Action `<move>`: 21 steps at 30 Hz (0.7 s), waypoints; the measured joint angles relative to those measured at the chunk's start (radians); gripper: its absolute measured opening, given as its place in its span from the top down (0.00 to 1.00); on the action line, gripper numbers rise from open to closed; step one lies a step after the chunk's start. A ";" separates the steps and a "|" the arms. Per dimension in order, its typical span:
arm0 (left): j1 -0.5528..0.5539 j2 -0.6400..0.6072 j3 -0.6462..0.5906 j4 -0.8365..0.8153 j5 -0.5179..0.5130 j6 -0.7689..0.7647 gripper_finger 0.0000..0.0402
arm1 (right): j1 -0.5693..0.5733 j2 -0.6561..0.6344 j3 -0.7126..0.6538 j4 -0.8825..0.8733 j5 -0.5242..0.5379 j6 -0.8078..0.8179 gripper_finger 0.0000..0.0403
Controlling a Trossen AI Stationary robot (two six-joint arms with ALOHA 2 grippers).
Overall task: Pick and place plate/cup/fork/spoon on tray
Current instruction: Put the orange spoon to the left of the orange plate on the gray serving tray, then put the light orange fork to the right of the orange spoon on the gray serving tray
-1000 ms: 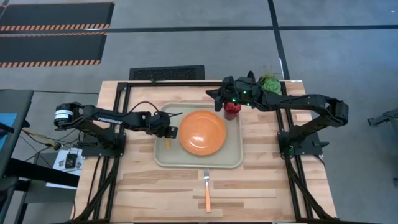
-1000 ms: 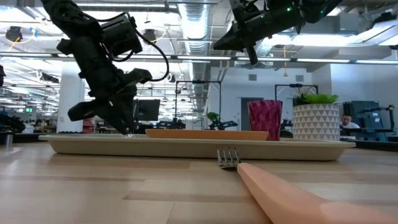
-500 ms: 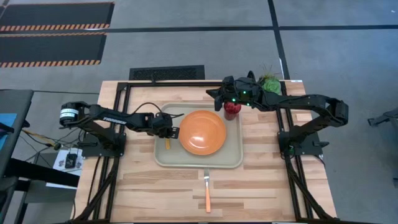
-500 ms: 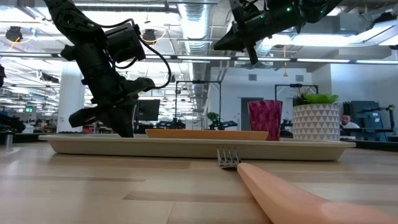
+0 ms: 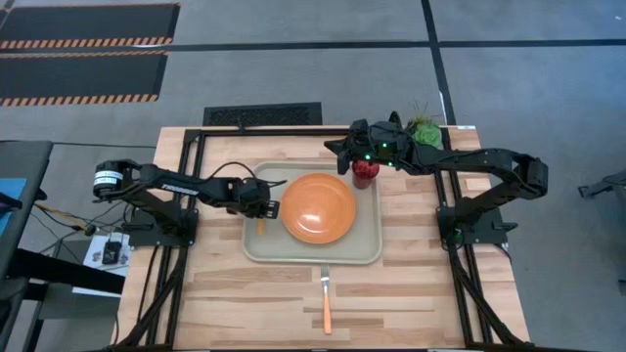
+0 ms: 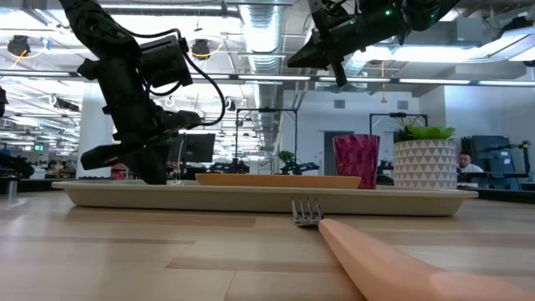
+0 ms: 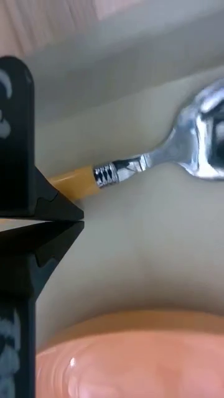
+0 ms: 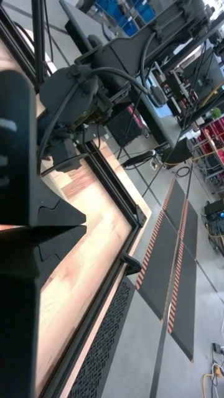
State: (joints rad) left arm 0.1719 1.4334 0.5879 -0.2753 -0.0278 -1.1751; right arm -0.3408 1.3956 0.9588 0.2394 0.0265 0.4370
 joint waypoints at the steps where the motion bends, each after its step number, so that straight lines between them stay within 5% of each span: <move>1: 0.000 0.000 0.003 -0.012 0.000 0.000 1.00 | 0.000 0.000 0.000 0.000 0.000 0.000 0.98; 11: 0.000 -0.005 0.053 -0.054 -0.007 0.019 1.00 | 0.000 0.000 0.000 0.000 0.000 0.000 0.98; 21: 0.041 -0.231 0.062 -0.051 0.066 0.139 1.00 | 0.009 -0.018 0.000 -0.053 -0.002 -0.030 0.98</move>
State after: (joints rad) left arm 0.2124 1.2027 0.6495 -0.3267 0.0380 -1.0365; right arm -0.3320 1.3780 0.9587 0.1862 0.0250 0.4068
